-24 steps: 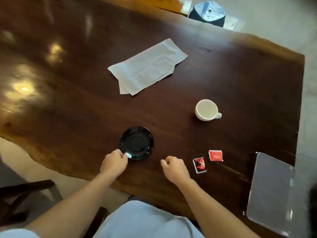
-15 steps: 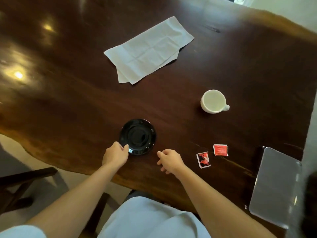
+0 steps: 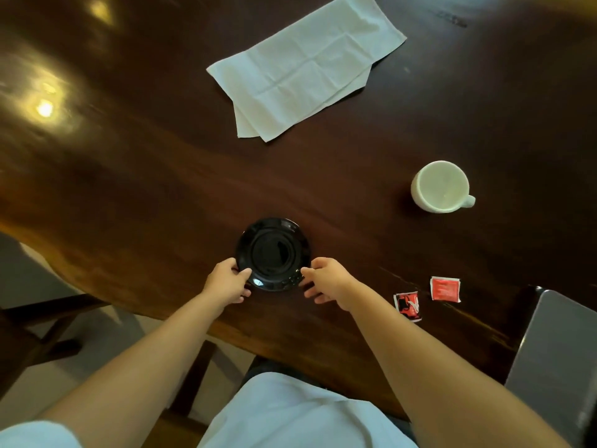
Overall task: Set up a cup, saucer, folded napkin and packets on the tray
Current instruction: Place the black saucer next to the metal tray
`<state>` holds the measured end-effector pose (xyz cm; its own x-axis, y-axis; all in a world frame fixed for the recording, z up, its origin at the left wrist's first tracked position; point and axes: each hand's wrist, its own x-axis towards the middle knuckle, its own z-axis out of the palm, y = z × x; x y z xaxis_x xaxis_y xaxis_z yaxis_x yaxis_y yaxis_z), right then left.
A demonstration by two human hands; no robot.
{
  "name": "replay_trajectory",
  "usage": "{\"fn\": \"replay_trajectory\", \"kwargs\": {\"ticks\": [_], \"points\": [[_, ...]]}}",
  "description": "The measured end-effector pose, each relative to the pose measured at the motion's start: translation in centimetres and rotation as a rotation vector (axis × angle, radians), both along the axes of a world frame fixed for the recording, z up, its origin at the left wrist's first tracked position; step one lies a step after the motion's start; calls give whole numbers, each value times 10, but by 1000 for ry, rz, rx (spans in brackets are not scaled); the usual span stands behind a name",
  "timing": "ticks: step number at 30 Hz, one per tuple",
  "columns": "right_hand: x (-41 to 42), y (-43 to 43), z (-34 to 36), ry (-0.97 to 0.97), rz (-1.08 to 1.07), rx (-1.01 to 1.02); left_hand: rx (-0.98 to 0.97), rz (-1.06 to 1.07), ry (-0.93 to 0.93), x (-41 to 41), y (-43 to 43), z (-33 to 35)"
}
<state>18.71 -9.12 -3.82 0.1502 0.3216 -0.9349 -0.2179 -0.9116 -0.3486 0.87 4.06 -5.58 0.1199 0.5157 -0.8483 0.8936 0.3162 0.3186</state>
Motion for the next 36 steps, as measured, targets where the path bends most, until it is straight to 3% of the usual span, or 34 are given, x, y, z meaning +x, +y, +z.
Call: {"fn": "replay_trajectory", "kwargs": {"ticks": [3,8,26,36], "points": [[-2,1,1,-8,-6,-11,-5,37,-35,0,0,1],[-10,-19,17,-30,15,-66,-2,-81,-43,3,-7,14],[-11,-202,64,-52,-386,-127,-114,-484,-99,67,-131,63],[2,-315,57,-56,-555,-81,-100,-546,-97,100,-234,57]]}}
